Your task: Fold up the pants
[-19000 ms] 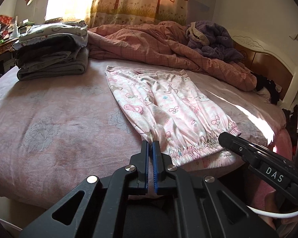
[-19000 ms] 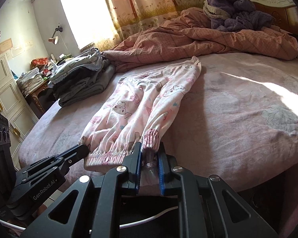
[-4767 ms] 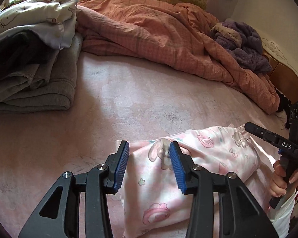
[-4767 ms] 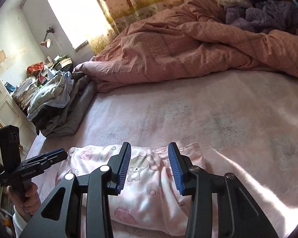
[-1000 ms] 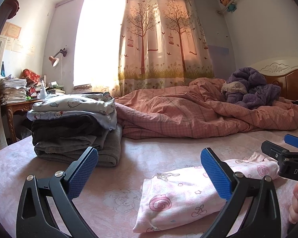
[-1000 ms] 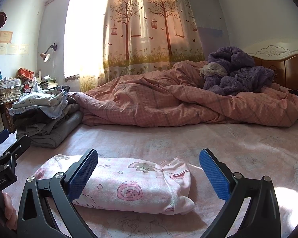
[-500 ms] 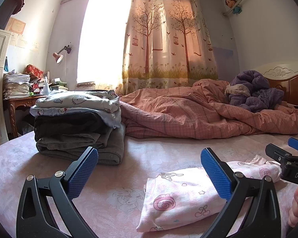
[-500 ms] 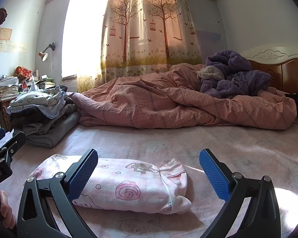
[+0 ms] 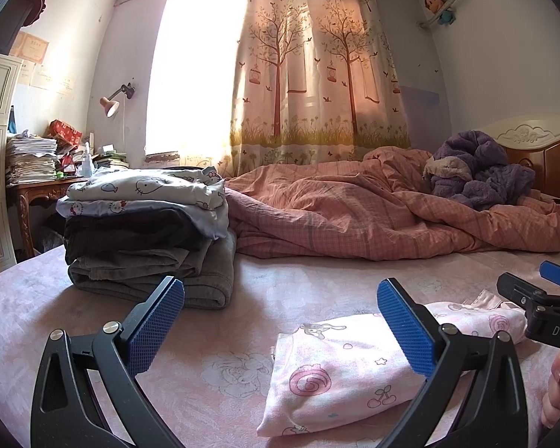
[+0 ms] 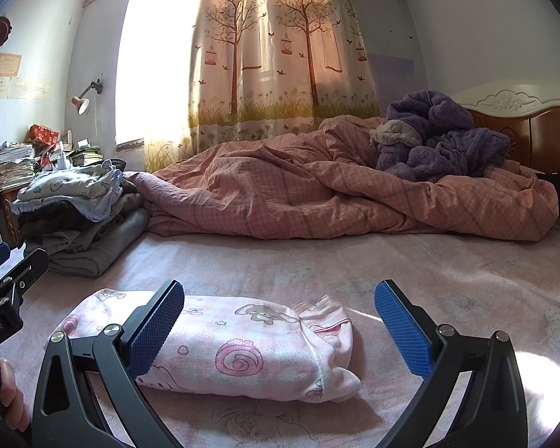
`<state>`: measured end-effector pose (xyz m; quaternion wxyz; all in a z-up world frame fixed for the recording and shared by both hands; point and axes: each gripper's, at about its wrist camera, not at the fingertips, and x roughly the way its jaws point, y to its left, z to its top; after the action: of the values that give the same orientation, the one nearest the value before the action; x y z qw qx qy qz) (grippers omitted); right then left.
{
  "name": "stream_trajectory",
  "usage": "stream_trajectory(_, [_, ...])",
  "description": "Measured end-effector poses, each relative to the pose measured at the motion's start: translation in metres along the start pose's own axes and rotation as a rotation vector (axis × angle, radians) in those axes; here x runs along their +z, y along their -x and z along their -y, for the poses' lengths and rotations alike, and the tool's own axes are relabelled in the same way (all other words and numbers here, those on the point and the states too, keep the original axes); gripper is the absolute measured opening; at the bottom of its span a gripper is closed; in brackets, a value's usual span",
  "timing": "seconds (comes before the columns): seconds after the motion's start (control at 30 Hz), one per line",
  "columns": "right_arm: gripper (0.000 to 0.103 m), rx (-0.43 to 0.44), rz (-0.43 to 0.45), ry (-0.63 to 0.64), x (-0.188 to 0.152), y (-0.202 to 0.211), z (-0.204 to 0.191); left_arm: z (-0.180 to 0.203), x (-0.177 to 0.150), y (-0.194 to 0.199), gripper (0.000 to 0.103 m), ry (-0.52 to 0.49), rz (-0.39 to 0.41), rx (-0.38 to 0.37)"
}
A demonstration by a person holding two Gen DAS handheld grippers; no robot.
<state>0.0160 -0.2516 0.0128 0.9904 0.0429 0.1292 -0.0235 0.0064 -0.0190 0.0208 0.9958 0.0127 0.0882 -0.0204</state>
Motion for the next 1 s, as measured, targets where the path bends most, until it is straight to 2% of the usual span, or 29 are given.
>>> stream_trajectory(0.13, [0.102,0.005,-0.053,-0.008,-0.002,-0.013,0.001,0.001,-0.001,-0.005,0.103,-0.001,-0.024,-0.009])
stream_trajectory(0.7, [0.102,0.016,-0.054,-0.057,-0.007,-0.021,0.008,0.003,-0.005,-0.013,0.103,-0.003,-0.062,-0.009])
stream_trajectory(0.87, [0.102,0.013,-0.106,-0.061,-0.008,-0.027,0.008,0.005,-0.005,-0.015,0.103,-0.014,-0.071,-0.007])
stream_trajectory(1.0, [0.102,0.003,-0.083,-0.061,-0.009,-0.021,0.009,0.004,-0.005,-0.017,0.103,-0.007,-0.079,-0.007])
